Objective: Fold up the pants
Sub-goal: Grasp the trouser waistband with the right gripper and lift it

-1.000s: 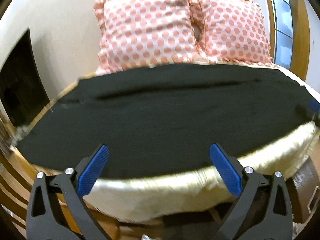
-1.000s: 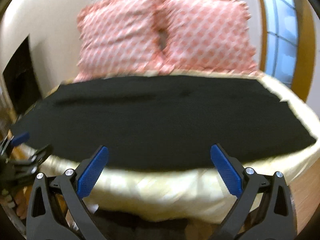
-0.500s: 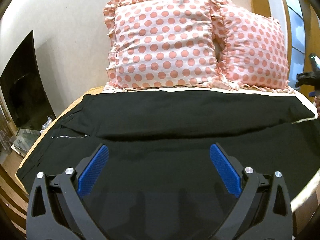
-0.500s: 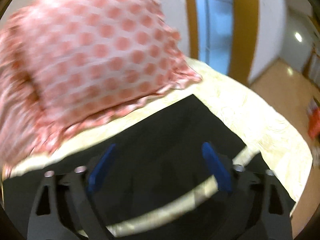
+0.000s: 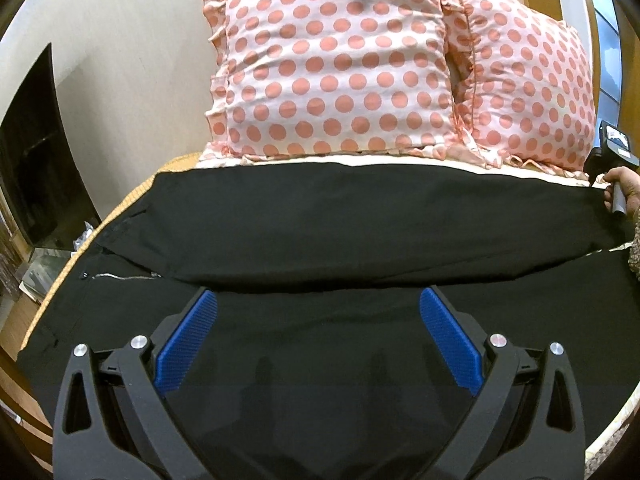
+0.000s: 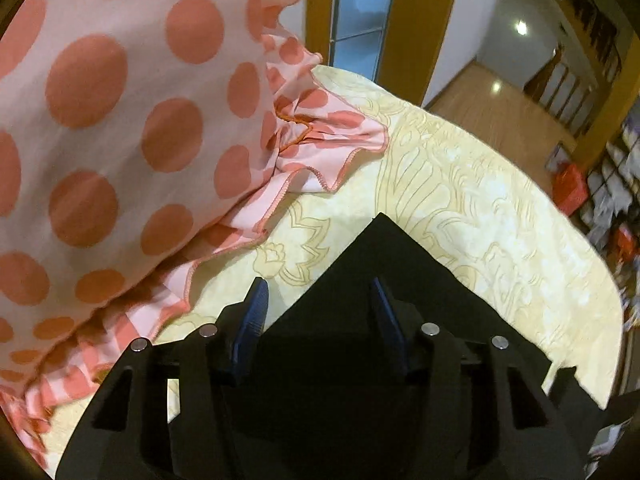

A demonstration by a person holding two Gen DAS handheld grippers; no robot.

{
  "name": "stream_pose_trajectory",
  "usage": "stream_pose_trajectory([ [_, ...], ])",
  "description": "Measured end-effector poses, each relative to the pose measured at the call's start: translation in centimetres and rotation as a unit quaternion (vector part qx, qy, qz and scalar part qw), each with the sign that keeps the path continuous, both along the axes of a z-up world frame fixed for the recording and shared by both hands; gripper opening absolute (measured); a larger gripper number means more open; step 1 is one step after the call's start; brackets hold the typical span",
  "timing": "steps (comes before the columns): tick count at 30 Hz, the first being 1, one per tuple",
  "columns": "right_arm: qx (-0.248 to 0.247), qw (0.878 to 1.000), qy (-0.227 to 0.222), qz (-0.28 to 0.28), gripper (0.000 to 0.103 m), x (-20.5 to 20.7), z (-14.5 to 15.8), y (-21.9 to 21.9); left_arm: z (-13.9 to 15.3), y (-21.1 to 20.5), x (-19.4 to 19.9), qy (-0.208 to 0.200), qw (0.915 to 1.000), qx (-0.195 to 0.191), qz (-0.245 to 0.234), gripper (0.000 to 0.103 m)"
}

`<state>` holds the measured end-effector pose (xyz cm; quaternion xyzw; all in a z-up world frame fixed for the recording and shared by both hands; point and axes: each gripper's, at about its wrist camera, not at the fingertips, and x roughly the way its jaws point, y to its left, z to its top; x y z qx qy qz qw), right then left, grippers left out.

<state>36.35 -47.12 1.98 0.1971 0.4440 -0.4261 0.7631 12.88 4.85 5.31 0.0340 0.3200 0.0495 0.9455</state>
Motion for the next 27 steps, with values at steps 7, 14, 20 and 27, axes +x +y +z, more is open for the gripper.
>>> stream_pose_trajectory([
  [7, 0.059, 0.993, -0.099, 0.014, 0.007, -5.6, 1.2, -0.3, -0.2, -0.3, -0.4, -0.003, 1.0000, 0.000, -0.002, 0.101],
  [14, 0.086, 0.963, -0.244, 0.069, 0.005, -13.5, 5.8, 0.7, 0.9, -0.3, -2.3, -0.020, 0.9998, -0.002, -0.001, 0.101],
  [20, 0.090, 0.926, -0.343, 0.128, 0.005, -25.9, 8.4, 4.8, 1.7, -0.1, -4.3, -0.037, 0.9992, -0.016, -0.005, 0.101],
  [27, 0.158, 0.927, -0.327, 0.090, 0.005, -33.4, 2.4, 5.7, 2.2, -0.1, -5.8, -0.045, 0.9981, -0.038, -0.016, 0.101],
])
